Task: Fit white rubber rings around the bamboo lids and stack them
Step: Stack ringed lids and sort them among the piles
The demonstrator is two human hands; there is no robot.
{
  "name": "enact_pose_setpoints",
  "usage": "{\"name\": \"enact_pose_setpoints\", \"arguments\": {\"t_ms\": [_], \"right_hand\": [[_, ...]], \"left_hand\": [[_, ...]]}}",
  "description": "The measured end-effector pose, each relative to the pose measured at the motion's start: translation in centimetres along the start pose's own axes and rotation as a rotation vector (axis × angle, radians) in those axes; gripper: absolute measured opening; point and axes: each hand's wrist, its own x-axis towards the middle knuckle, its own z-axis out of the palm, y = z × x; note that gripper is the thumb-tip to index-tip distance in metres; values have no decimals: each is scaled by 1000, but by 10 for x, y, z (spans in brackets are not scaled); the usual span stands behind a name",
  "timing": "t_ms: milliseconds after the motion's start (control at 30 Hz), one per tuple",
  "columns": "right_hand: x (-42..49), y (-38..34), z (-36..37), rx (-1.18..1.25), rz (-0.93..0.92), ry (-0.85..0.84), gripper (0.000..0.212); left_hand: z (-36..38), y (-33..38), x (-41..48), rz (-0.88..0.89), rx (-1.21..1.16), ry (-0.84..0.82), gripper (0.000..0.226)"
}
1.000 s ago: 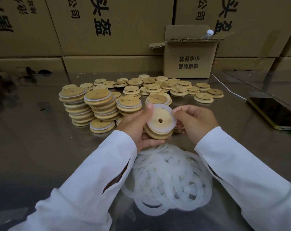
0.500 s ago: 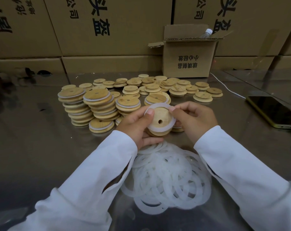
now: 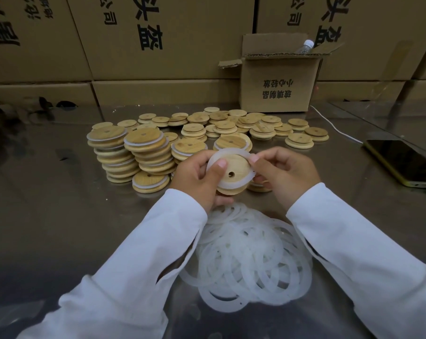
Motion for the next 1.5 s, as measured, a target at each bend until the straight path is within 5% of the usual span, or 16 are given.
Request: {"name": "enact_pose_setpoints", "arguments": {"t_ms": [333,667,1500], "right_hand": [[-2,-2,1,-25,-108,2,17],[-3,-8,3,-13,-70,2,17],[0,-6,0,-6,-32,32,20]], "left_hand": [[1,3,-1,84,35,38,17],[2,7,-1,1,-104,34,16],[1,4,0,-19,36,48,13]]}}
